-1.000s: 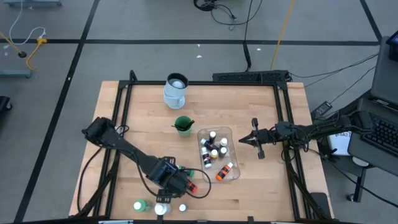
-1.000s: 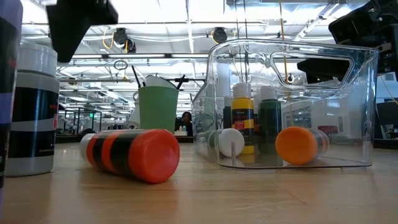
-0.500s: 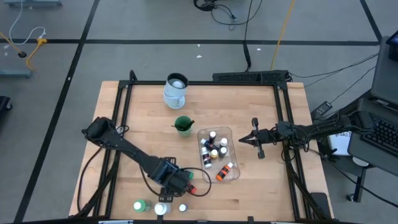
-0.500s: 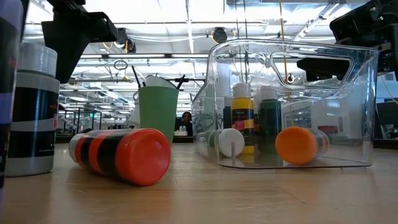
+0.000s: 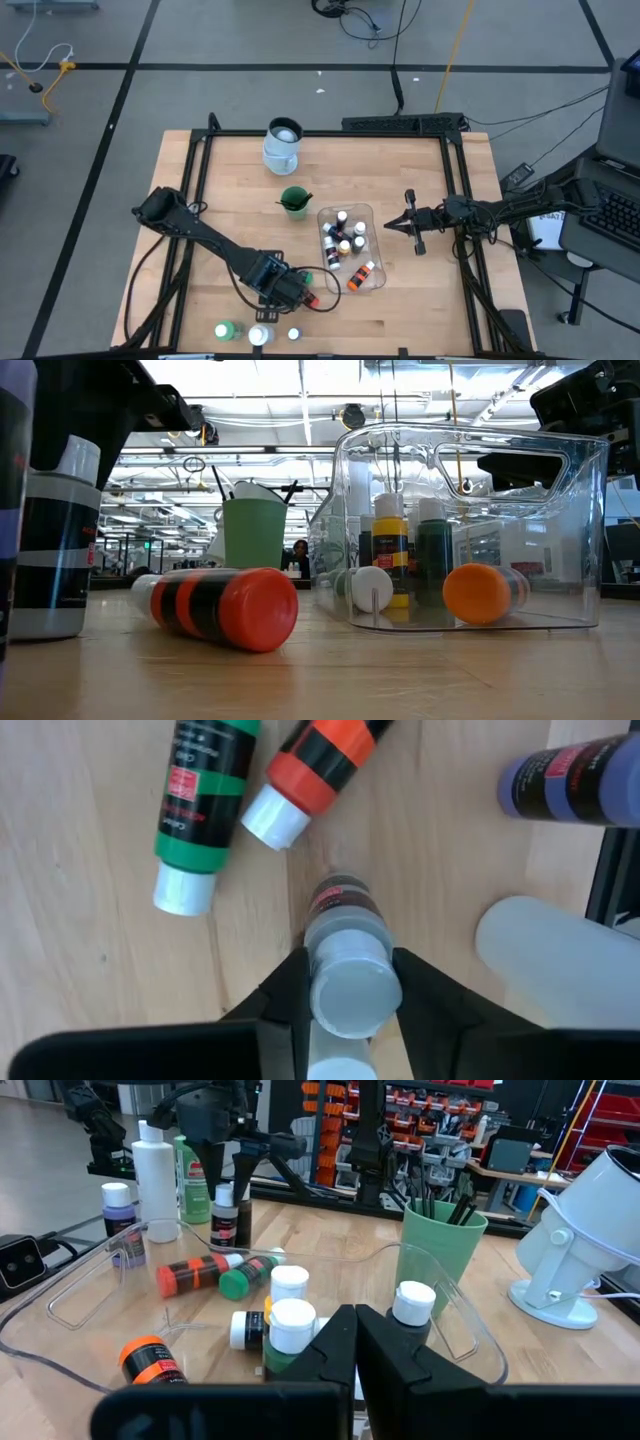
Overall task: Pick & Place Paint Supplies
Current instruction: Put the small gray paint bottle into the transparent bin
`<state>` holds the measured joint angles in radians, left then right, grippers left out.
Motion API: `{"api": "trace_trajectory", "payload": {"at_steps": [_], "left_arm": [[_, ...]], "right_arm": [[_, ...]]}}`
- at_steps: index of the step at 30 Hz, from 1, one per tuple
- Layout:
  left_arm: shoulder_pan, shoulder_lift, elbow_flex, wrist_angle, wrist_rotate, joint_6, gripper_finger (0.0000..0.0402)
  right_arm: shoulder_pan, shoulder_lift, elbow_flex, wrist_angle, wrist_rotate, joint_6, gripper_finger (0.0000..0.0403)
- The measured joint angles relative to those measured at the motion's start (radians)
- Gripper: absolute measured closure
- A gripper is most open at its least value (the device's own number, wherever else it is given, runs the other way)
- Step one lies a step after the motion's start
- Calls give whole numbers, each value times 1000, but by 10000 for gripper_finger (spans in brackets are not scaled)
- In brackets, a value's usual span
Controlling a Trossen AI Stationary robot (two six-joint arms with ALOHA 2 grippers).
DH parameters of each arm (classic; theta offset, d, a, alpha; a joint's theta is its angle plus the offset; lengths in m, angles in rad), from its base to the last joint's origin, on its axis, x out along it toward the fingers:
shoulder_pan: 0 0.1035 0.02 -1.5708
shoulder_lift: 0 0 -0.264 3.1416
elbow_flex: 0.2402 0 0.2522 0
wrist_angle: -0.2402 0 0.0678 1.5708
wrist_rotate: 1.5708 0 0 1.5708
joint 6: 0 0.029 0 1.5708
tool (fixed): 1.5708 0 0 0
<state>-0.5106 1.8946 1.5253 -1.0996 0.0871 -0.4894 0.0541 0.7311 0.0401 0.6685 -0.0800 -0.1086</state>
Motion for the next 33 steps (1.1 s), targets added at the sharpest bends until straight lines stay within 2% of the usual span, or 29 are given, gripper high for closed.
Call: {"api": "trace_trajectory", "payload": {"at_steps": [4, 7, 14, 17, 19, 25, 33], "left_arm": [[2, 0, 11, 1, 20, 56, 300], [19, 1, 67, -23, 37, 88, 300], [129, 1, 331, -130, 5, 123, 300], [194, 6, 432, -76, -60, 151, 300], [229, 16, 482, -21, -66, 185, 300], [309, 87, 559, 55, -34, 303, 300], [370, 233, 591, 28, 1, 312, 300]], "right_arm": [[0, 0, 0, 0, 0, 0, 399], [0, 0, 0, 0, 0, 0, 399], [0, 0, 0, 1, 0, 0, 399], [0, 0, 0, 0, 0, 0, 399], [0, 0, 0, 0, 0, -1, 399], [0, 2, 0, 1, 0, -8, 399], [0, 3, 0, 0, 0, -8, 399]]}}
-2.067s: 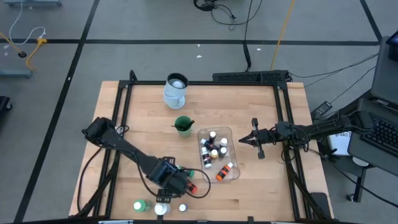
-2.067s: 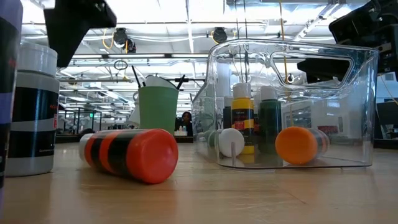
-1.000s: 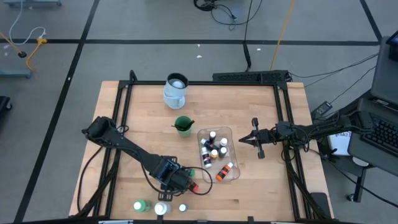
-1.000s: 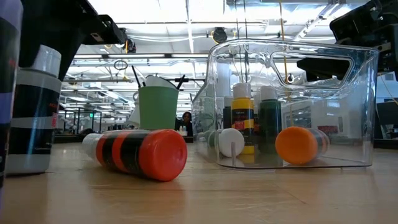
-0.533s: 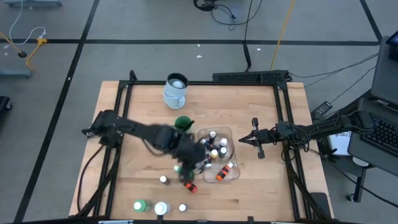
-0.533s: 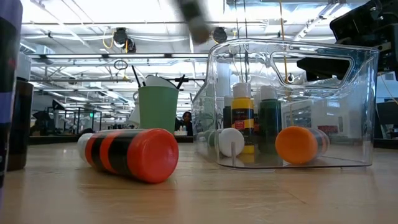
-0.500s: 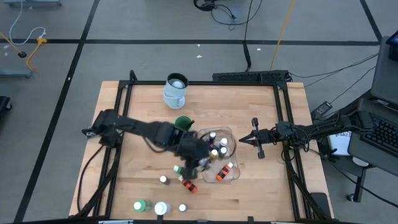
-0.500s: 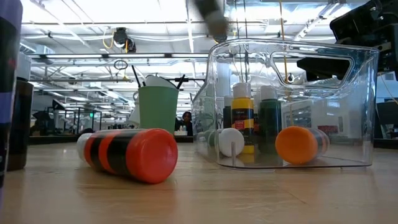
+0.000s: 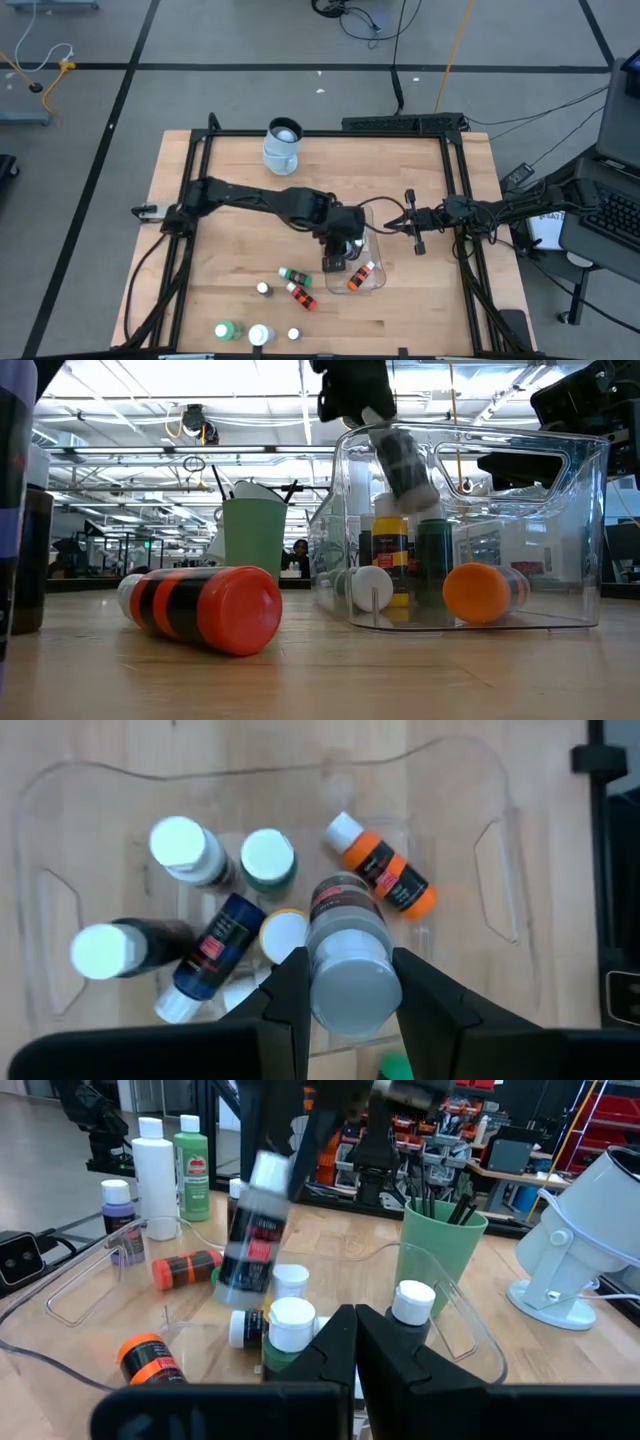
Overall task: Pick & Place Paint Supplies
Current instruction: Put the small gray paint bottle into the transparent bin
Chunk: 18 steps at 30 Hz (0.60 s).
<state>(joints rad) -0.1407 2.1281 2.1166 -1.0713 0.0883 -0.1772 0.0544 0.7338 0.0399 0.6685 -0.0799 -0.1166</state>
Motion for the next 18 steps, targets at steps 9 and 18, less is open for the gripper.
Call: {"api": "trace_trajectory", "payload": {"at_steps": [9, 18], "left_arm": [[3, 82, 2, 5, 1, -5, 300], [0, 143, 2, 29, -23, -15, 300]], "right_arm": [[0, 0, 0, 0, 0, 0, 399], [0, 0, 0, 1, 0, 0, 399]]}}
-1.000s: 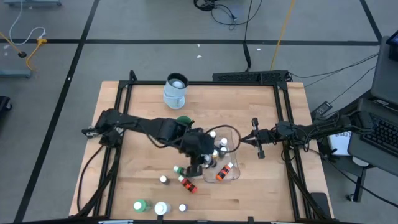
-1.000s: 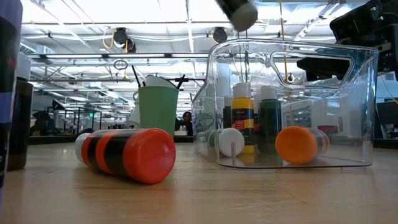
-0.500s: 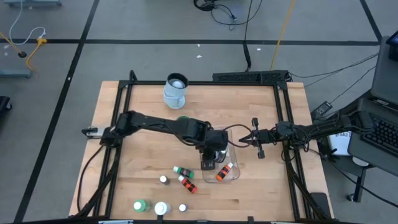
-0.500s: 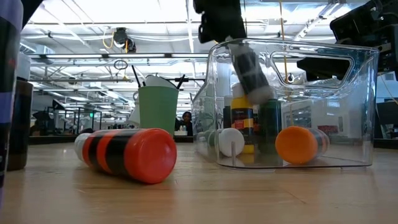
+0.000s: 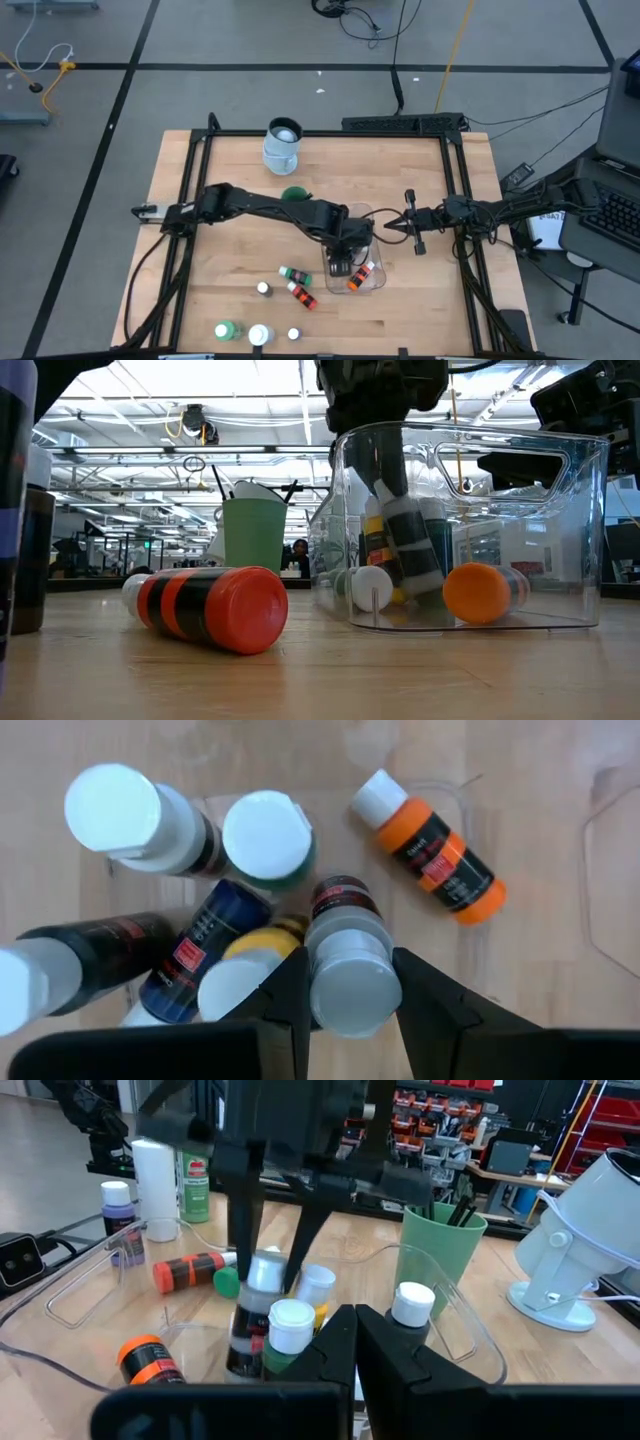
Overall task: Pick & Place Paint Supplies
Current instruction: Put the small gray paint bottle into the transparent bin
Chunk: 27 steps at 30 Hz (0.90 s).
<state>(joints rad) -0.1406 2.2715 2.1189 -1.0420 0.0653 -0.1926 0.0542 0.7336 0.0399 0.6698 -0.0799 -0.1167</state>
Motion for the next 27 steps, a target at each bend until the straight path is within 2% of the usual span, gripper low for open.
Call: {"api": "trace_trajectory", "payload": {"at_steps": [6, 15, 22, 27], "left_arm": [[2, 29, 1, 33, -42, -7, 300], [14, 43, 2, 68, -27, 9, 299], [23, 59, -3, 66, -34, 5, 231], [23, 40, -2, 71, -36, 16, 197]], "right_arm": [[0, 0, 0, 0, 0, 0, 399], [0, 0, 0, -1, 0, -3, 399], [0, 0, 0, -1, 0, -3, 399], [0, 0, 0, -1, 0, -3, 399]]}}
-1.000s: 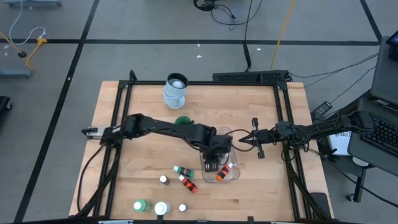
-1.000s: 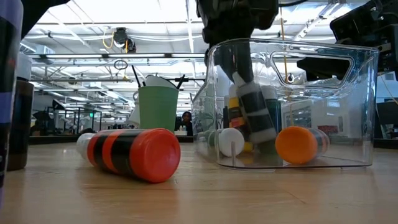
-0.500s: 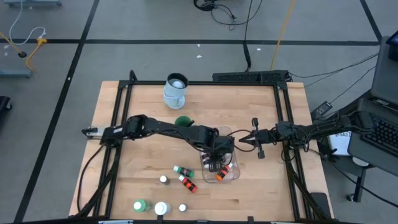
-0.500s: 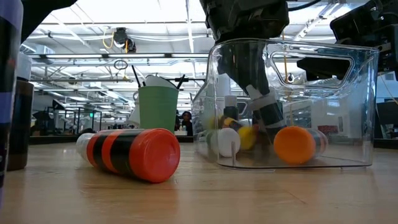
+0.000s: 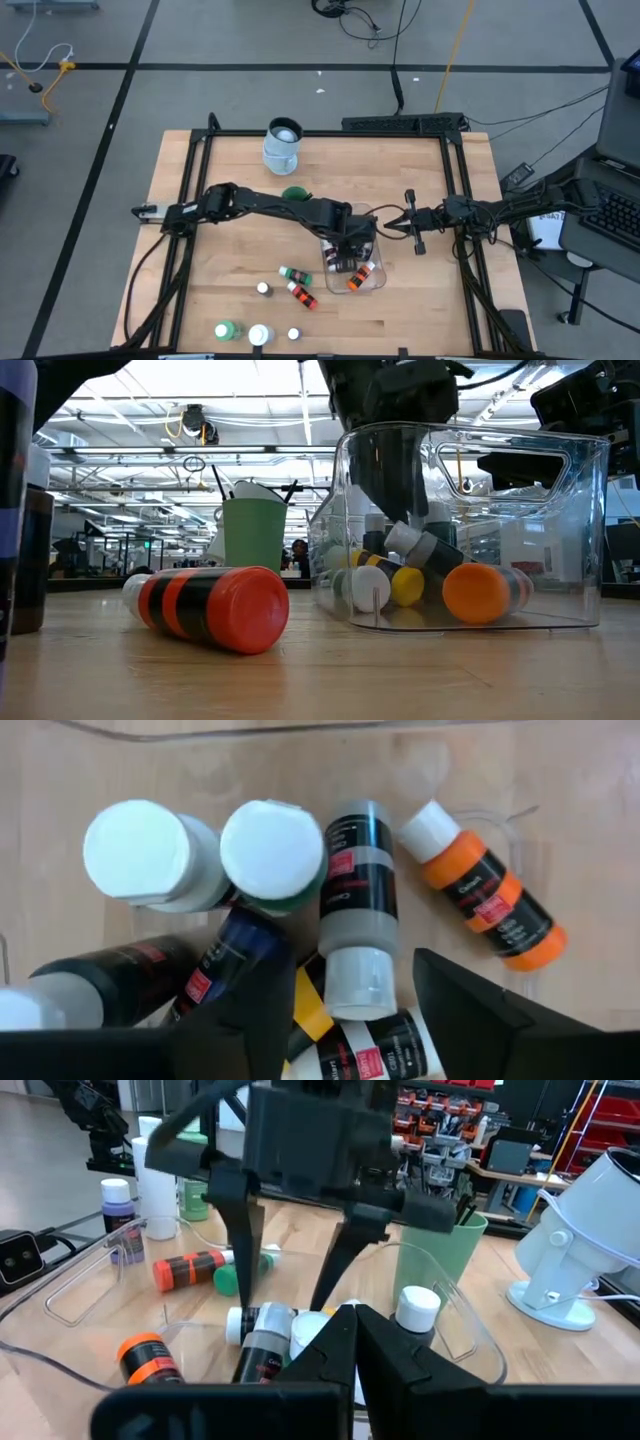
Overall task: Pick & Place Paint Supplies
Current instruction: Put the small gray paint bottle into the transparent bin
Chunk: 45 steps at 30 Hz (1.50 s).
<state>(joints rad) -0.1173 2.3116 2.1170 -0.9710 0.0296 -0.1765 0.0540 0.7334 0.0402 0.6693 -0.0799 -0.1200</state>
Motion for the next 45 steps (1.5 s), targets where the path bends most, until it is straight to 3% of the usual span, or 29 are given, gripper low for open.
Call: {"api": "trace_trajectory", "payload": {"at_steps": [7, 12, 17, 21, 23, 25, 28, 35, 42, 45], "left_arm": [[-1, -87, 2, -49, -2, 4, 170], [-20, -213, 2, -263, -90, -51, 178], [-113, -354, -4, -480, -295, -163, 234], [-207, -466, -68, -531, -318, -226, 322], [-251, -523, -124, -525, -324, -261, 374], [-294, -590, -205, -515, -354, -313, 390], [-338, -703, -360, -465, -378, -396, 385], [-395, -943, -742, -175, -317, -512, 390], [-416, -977, -906, -63, -298, -560, 374], [-421, -978, -960, 60, -292, -559, 374]], "right_arm": [[0, 0, 0, -5, 0, 0, 399], [0, 0, 0, -9, 0, 0, 399], [0, 0, 0, -11, 0, 3, 399], [0, 0, 0, -16, 0, 3, 399], [0, 0, 0, -16, 0, 3, 399], [0, 0, 0, -15, 0, 3, 399], [0, 0, 0, -16, 0, 3, 399], [0, 0, 0, -15, 0, 3, 399], [0, 0, 0, -15, 0, 3, 399], [0, 0, 0, -15, 0, 3, 399]]}}
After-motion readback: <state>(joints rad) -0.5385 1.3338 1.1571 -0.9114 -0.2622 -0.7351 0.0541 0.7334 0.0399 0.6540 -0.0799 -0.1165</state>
